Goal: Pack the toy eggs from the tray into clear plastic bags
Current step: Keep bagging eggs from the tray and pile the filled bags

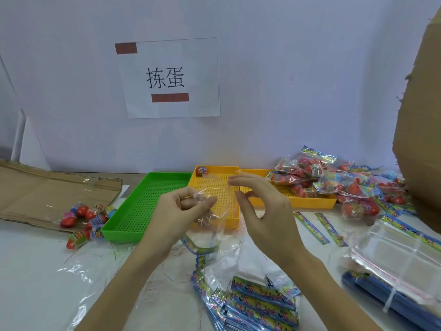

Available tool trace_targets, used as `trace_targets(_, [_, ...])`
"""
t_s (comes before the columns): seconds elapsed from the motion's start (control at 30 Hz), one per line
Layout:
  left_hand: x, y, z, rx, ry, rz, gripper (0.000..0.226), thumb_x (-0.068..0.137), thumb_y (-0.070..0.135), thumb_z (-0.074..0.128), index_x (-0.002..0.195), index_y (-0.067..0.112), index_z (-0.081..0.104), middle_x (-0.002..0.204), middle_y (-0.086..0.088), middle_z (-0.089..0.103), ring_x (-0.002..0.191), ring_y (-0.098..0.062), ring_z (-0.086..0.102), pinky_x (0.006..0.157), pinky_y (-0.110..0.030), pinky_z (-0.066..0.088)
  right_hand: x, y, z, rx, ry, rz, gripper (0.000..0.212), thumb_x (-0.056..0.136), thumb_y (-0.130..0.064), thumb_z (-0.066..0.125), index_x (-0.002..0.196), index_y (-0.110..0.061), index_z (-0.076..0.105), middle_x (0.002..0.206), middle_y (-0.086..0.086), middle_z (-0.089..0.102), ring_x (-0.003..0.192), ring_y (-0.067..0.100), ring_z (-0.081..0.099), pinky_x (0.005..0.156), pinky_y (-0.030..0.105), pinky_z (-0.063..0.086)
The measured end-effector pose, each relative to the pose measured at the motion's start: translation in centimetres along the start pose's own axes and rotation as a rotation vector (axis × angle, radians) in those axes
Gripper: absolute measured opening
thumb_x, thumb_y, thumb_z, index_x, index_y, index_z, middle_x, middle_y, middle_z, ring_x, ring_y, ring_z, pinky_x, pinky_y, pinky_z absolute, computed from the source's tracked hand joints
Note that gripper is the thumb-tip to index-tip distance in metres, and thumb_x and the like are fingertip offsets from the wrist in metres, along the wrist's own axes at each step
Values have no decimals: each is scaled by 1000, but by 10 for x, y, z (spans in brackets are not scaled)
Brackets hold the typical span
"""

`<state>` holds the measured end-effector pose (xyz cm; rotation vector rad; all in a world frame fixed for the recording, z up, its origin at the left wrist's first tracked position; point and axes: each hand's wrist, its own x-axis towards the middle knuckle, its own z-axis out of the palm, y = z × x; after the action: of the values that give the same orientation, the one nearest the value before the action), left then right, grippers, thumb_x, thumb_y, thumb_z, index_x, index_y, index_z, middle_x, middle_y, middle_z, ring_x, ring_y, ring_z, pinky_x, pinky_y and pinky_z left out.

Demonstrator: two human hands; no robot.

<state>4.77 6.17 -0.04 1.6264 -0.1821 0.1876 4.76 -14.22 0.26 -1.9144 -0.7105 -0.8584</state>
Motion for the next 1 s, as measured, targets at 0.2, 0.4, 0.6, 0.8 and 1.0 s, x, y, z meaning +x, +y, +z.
trace_targets(0.2, [-3,4,1,77,-31,77,34,76,37,87,84,9,69,73,-14,77,52,-22,64,51,-26,53,-2,-1,3,-6,-98,39,27,96,-38,69,116,-20,72,115,-8,64,107,11,62,86,32,55])
trace_targets(0.4, [-2,3,1,132,12,87,33,77,36,86,91,8,73,73,-8,78,50,-16,58,48,-23,51,0,3,-1,-222,20,-6,19,90,-34,77,85,-16,74,112,1,61,105,13,59,89,27,53])
trace_targets(0.6, [-3,-2,-1,345,30,204,23,87,44,77,94,23,76,75,4,79,42,-22,59,43,-24,49,6,6,-8,-179,4,-234,14,91,-20,78,85,-7,79,104,5,68,95,16,65,88,34,56])
trace_targets(0.8, [-3,4,-1,211,-28,181,21,93,37,72,97,17,77,82,-2,81,37,-16,50,46,-32,47,5,-1,-8,178,18,319,22,94,-34,71,84,-17,79,80,-7,74,79,12,70,76,36,59])
trace_targets(1.0, [-7,9,-2,42,-162,-53,42,97,56,60,92,20,81,67,-6,75,35,-15,43,41,-21,42,11,-3,-15,795,-153,540,53,99,-54,54,90,-10,82,101,16,78,101,30,72,83,35,55])
